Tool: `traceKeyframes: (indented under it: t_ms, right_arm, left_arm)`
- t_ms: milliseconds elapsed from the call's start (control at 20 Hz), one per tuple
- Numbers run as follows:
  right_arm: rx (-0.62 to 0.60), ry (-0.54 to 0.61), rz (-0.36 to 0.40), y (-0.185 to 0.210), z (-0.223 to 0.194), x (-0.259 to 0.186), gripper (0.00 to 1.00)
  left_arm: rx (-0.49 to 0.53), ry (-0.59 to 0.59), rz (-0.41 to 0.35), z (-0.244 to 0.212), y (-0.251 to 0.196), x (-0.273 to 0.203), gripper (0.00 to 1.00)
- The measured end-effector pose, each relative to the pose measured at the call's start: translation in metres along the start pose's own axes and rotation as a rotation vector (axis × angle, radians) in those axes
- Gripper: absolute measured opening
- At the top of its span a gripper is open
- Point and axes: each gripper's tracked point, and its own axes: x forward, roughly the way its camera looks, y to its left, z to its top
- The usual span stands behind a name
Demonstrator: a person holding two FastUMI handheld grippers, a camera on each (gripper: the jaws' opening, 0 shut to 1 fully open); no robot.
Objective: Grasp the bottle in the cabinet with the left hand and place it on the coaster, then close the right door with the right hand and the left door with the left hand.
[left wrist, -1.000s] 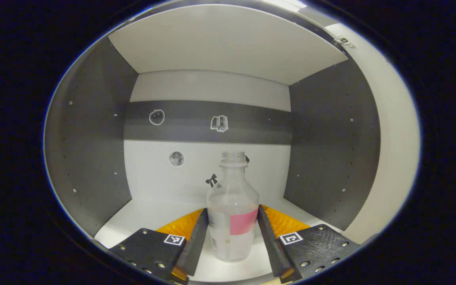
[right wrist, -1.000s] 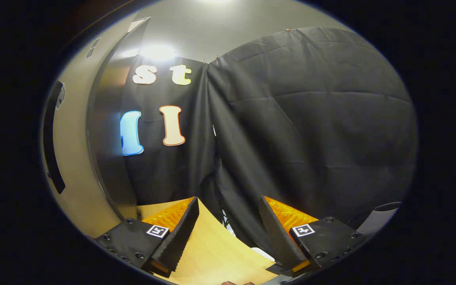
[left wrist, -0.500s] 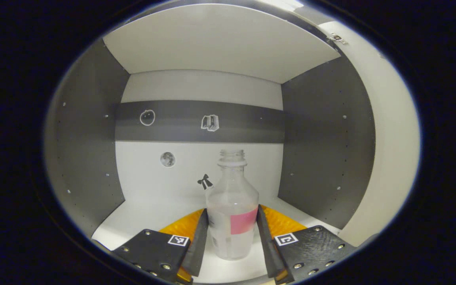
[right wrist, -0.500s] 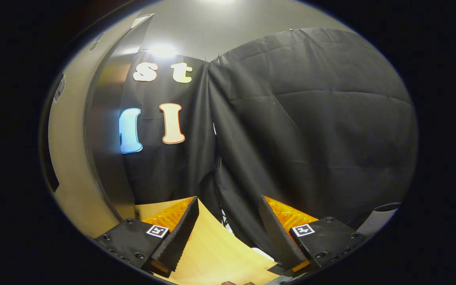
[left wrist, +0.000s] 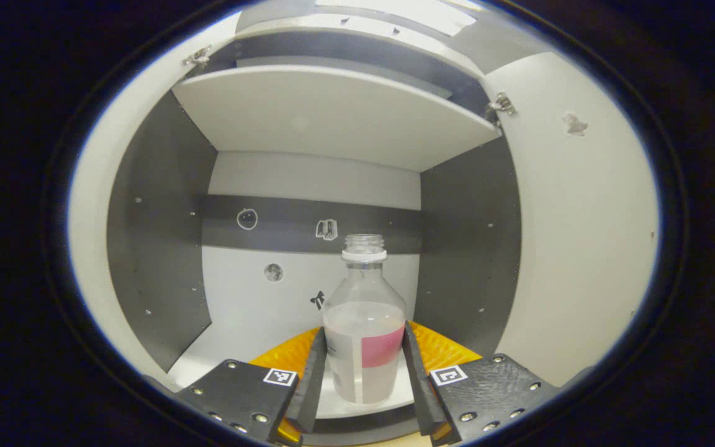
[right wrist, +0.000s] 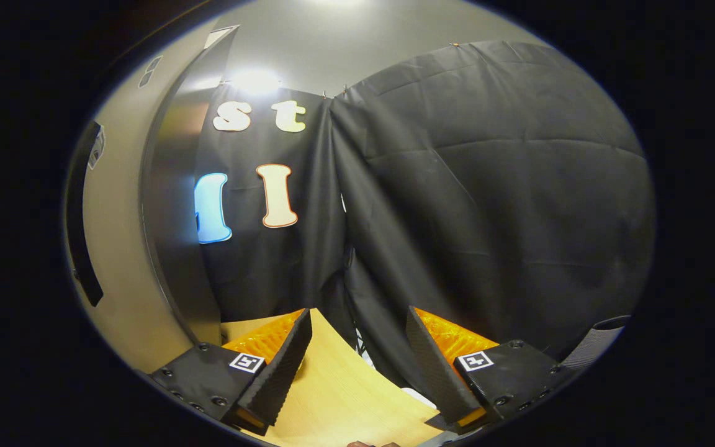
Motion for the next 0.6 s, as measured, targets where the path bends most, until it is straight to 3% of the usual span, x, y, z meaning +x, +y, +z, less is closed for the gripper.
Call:
traceKeyframes:
  t_ms: [150,250,300,350,400,500,550,600]
  right_arm:
    - [-0.018,0.0,0.033,0.009,0.001,-0.01,0.97]
    - [-0.014,-0.002,0.058,0.017,0.005,-0.017,0.93]
    - [-0.016,-0.003,0.069,0.021,0.006,-0.021,0.97]
    - [-0.022,-0.006,0.077,0.023,0.007,-0.025,0.97]
    - [-0.03,-0.008,0.085,0.026,0.008,-0.03,0.93]
    - [-0.032,-0.002,0.1,0.029,0.007,-0.04,0.97]
    - [-0.033,0.006,0.109,0.031,0.006,-0.045,0.97]
    - [-0.043,0.014,0.112,0.03,0.004,-0.05,0.93]
  left_arm:
    - [0.041,-0.028,-0.002,0.002,-0.007,-0.04,0.63]
    - [0.048,-0.02,-0.002,0.001,-0.012,-0.072,0.63]
    - [0.049,-0.014,0.003,-0.003,-0.009,-0.086,0.7]
    - [0.044,-0.008,0.005,-0.009,-0.007,-0.111,0.63]
    - [0.034,0.003,0.008,-0.016,-0.006,-0.129,0.63]
    - [0.011,0.026,0.017,-0.033,-0.005,-0.163,0.63]
    - [-0.003,0.042,0.02,-0.044,-0.005,-0.18,0.7]
    - [-0.017,0.051,0.019,-0.055,-0.006,-0.194,0.63]
